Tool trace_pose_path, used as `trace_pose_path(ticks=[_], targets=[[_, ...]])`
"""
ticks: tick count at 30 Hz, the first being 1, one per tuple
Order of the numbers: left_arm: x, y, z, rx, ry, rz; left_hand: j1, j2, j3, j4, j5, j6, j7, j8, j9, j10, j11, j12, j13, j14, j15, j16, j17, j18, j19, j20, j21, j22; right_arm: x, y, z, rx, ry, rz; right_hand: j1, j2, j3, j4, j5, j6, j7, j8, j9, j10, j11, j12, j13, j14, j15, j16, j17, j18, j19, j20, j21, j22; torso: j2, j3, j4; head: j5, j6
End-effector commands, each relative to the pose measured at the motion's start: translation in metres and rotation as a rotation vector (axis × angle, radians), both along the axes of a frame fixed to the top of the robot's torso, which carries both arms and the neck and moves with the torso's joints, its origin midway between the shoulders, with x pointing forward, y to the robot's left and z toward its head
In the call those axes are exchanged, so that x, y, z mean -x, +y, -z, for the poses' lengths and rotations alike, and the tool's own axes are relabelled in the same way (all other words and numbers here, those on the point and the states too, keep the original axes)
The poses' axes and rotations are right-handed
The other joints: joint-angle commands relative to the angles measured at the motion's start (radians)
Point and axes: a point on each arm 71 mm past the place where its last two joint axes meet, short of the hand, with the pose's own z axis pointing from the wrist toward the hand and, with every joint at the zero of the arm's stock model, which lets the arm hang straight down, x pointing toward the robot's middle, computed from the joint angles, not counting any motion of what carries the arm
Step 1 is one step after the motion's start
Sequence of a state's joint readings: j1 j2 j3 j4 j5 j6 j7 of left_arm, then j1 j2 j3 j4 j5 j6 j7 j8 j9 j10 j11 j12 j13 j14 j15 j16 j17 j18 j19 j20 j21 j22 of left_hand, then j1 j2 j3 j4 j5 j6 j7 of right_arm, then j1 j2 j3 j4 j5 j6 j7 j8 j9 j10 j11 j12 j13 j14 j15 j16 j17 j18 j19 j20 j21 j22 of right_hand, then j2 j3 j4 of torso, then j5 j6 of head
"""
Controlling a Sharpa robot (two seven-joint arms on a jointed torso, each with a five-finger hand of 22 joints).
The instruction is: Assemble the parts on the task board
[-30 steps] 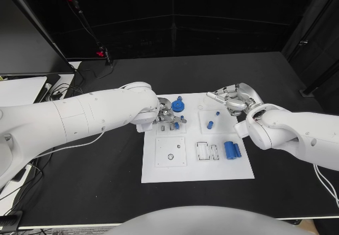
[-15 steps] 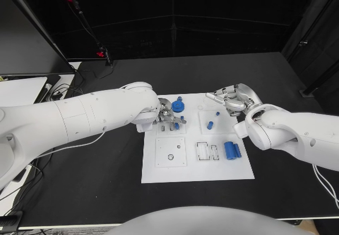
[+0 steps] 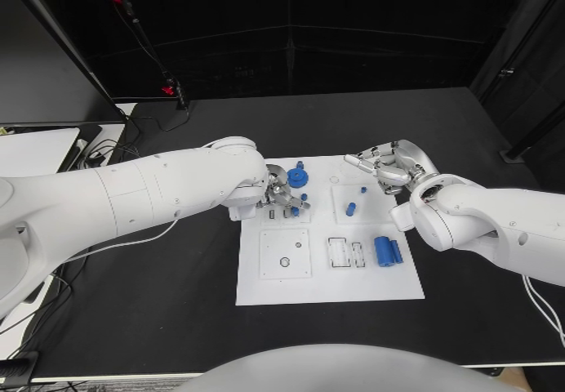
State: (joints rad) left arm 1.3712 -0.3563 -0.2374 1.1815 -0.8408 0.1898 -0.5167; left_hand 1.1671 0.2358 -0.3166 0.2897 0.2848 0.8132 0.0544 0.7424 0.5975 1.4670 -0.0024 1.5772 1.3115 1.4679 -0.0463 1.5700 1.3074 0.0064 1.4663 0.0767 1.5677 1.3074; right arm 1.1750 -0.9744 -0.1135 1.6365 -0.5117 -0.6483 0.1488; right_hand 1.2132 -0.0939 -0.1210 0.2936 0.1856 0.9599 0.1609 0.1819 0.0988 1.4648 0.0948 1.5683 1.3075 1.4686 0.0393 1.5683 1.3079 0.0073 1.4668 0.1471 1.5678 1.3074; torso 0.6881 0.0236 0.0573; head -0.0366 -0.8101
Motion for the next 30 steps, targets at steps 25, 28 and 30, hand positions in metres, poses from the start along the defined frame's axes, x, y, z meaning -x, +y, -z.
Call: trace_pose_path(ticks=[25,28,30], targets=[[-0.0019,-0.0002,0.0005,0.011,-0.001,0.014,0.246,0.014,0.126,-0.016,0.13,-0.006,-0.011,-0.063,0.063,0.104,-0.014,-0.006,0.259,0.103,-0.015,0.001,0.263,-0.006,0.104,-0.017,0.003,0.263,0.0011,0.0024,0.0008,0.001,0.012,0.002,0.002,0.017,-0.002,-0.004,0.009,-0.015,0.001,0.003,0.0,0.106,-0.005,0.003,0.263,0.102,-0.007,0.002,0.263,-0.007,0.104,-0.004,0.003,0.263,0.0,0.0001,-0.0001,-0.003,0.0],[-0.0023,0.0009,0.0005,0.013,-0.001,0.014,0.254,0.016,0.138,-0.008,0.131,-0.006,-0.01,-0.068,0.067,0.104,-0.013,-0.006,0.259,0.103,-0.014,0.001,0.263,-0.006,0.104,-0.017,0.003,0.263,0.0015,0.0024,0.0012,0.001,0.013,0.003,0.003,0.019,-0.006,-0.004,0.01,-0.034,0.006,-0.001,-0.003,0.106,-0.001,0.003,0.263,0.102,-0.004,0.002,0.263,-0.007,0.104,-0.003,0.003,0.263,0.0,0.0,0.0003,-0.003,0.0],[-0.0024,0.0016,0.0005,0.015,-0.001,0.014,0.265,0.017,0.152,-0.003,0.133,-0.005,-0.009,-0.073,0.072,0.104,-0.012,-0.006,0.259,0.103,-0.014,0.001,0.263,-0.006,0.104,-0.017,0.003,0.263,0.0015,0.0017,0.0015,0.002,0.014,0.005,0.003,0.019,-0.006,-0.004,0.01,-0.035,0.006,-0.001,-0.003,0.106,-0.001,0.003,0.263,0.102,-0.004,0.002,0.263,-0.007,0.104,-0.003,0.003,0.263,0.001,-0.0005,0.0009,-0.003,0.0]])
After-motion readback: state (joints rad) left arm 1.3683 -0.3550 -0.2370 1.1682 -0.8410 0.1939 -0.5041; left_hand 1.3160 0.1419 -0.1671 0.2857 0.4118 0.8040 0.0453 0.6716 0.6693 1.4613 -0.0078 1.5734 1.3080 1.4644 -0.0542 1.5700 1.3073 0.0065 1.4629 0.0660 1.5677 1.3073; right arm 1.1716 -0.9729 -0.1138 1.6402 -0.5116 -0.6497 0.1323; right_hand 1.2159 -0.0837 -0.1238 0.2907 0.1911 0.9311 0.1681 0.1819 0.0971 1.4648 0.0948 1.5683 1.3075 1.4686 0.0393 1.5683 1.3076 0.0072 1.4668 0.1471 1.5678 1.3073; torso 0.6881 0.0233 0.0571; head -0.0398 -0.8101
